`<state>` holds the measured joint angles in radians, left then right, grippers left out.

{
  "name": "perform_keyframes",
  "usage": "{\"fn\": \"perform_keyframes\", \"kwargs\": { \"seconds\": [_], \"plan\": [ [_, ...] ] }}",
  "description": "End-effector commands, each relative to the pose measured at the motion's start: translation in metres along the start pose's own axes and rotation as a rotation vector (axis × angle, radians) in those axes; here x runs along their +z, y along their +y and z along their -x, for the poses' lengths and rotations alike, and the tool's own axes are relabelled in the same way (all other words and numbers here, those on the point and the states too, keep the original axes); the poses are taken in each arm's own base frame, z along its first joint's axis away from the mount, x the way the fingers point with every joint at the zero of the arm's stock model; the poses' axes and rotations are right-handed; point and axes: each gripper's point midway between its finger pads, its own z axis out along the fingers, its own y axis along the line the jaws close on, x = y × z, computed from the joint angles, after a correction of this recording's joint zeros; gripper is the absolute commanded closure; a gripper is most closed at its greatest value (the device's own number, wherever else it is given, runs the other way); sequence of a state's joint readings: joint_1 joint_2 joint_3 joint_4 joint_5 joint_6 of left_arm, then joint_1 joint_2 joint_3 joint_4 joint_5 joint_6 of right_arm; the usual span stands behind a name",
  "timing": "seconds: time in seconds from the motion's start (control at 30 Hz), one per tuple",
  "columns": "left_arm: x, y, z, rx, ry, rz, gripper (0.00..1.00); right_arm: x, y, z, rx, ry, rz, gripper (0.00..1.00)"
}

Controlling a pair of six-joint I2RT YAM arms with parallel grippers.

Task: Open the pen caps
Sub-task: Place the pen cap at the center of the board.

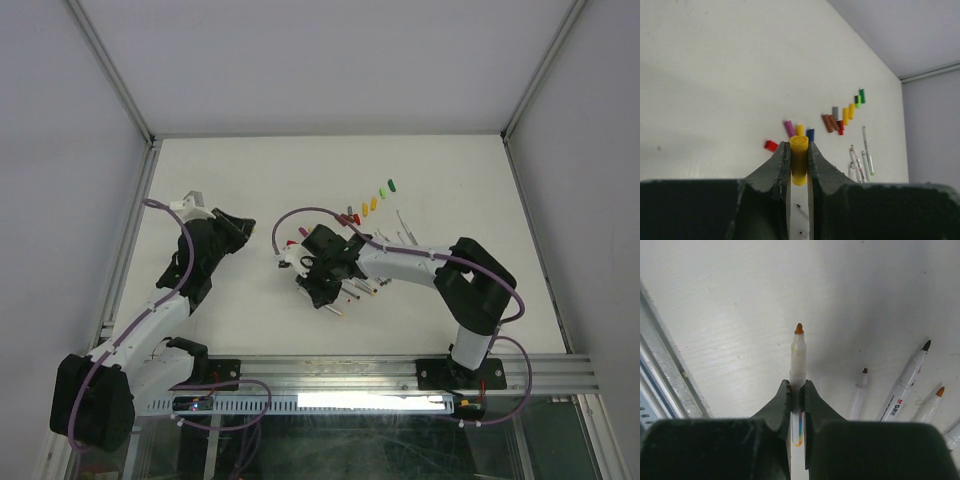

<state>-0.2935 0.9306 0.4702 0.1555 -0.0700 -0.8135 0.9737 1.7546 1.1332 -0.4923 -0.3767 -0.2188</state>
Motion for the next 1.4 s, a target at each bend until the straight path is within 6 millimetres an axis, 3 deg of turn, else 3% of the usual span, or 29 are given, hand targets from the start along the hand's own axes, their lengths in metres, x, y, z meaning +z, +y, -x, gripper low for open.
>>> {"fn": "perform_keyframes", "kwargs": {
  "seconds": [0.0,0.33,0.47,0.67,0.87,1.1,1.37],
  "plan": [
    [0.005,0.041,-0.033,-0.073,0.099,0.169,1.00,-0.001,-0.016,0.004,-0.066,0.049,-0.115,0.98],
    [0.028,0.082,-0.082,-0.099,0.275,0.323,1.00,0.003,-0.031,-0.004,-0.080,0.101,-0.200,0.82],
    [0.035,0.096,-0.096,-0.094,0.317,0.361,1.00,0.005,-0.029,-0.006,-0.079,0.111,-0.185,0.80],
    [0.042,0.109,-0.116,-0.093,0.380,0.397,0.91,0.005,-0.031,-0.007,-0.080,0.115,-0.194,0.77],
    [0.041,0.110,-0.117,-0.086,0.383,0.399,0.74,0.004,-0.031,-0.005,-0.081,0.111,-0.195,0.77],
    [0.038,0.102,-0.109,-0.084,0.360,0.372,0.65,-0.004,-0.026,0.003,-0.089,0.076,-0.184,0.72],
    [0.029,0.070,-0.081,-0.060,0.294,0.278,0.59,-0.009,-0.022,0.010,-0.100,0.048,-0.171,0.71]
  ]
}}
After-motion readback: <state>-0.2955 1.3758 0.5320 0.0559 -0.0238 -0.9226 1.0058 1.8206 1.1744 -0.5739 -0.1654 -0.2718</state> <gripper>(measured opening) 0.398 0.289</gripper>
